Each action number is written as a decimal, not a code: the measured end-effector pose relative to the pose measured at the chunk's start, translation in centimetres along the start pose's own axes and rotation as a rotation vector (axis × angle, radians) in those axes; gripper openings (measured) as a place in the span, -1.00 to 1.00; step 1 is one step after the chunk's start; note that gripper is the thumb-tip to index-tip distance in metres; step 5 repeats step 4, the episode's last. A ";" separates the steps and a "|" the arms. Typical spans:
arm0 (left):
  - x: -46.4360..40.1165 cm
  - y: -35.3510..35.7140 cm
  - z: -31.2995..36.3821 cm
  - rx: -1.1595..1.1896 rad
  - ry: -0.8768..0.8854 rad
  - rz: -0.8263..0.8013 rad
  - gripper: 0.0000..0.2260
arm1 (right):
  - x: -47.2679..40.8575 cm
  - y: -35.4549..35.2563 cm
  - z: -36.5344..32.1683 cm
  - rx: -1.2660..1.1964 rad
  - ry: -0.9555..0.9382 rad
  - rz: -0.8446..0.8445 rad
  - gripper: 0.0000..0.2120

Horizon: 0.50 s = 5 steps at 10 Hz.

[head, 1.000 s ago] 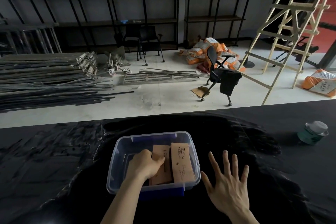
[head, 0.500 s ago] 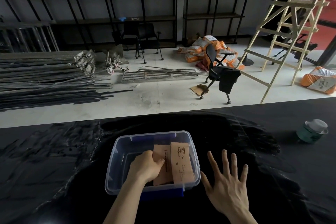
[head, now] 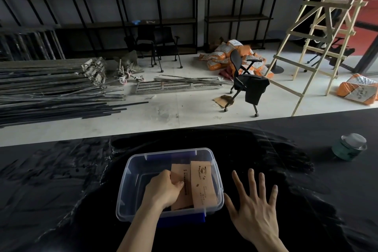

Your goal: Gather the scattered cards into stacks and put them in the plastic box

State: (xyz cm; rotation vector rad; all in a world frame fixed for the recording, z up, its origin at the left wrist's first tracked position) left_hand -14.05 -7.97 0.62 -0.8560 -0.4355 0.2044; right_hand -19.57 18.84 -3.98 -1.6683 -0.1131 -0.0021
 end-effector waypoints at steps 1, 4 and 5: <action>0.2 -0.2 0.1 -0.030 0.012 -0.014 -0.55 | 0.0 0.1 0.0 -0.002 -0.005 -0.028 -0.18; 2.6 -3.7 -0.3 -0.092 0.058 0.110 -0.44 | -0.8 0.1 0.3 -0.002 0.040 -0.160 -0.12; 2.6 -3.7 -0.3 -0.092 0.058 0.110 -0.44 | -0.8 0.1 0.3 -0.002 0.040 -0.160 -0.12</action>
Point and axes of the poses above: each hand's wrist, its own x-axis away from the middle knuckle, its own y-axis out of the palm, z = x × y, the point moved 7 cm from there along -x, towards the middle knuckle, and after that the axes turned 10 degrees about y, right-handed, at the moved point
